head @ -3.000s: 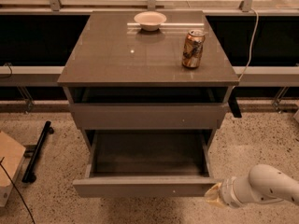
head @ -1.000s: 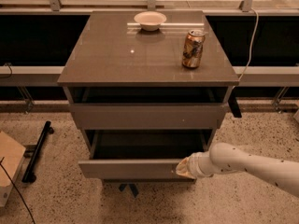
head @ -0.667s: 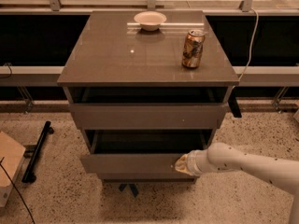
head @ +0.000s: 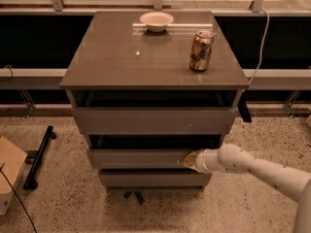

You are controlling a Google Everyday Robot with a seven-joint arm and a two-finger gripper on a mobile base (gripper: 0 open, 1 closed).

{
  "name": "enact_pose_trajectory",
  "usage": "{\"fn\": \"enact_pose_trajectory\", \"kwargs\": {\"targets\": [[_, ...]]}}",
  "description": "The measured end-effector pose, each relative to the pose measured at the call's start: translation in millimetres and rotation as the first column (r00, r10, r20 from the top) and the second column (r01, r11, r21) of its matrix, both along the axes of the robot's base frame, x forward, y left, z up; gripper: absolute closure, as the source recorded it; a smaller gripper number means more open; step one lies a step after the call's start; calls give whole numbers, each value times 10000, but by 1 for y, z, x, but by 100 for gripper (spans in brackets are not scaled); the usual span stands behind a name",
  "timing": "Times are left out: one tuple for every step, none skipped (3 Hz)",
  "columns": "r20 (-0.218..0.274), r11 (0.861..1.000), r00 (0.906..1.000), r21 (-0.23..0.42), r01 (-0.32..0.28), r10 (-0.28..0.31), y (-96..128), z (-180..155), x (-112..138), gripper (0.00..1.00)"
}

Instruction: Close middle drawer

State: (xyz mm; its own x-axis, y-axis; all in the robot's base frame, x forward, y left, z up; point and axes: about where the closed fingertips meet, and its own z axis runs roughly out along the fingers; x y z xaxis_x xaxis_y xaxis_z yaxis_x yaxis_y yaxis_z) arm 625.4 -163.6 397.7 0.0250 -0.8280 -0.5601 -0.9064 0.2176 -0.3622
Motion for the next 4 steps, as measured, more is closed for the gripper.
{"fn": "enact_pose_trajectory", "kwargs": {"targets": [[244,9998,9997,175,86,-90,-3,-5,29,55],[189,9998,9998,179,34,-37,0,-6,25,30],[165,9998,9999,198,4,-7,3,-8,25,2],[165,9998,9999,198,4,-7,2,-8,22,0]]}}
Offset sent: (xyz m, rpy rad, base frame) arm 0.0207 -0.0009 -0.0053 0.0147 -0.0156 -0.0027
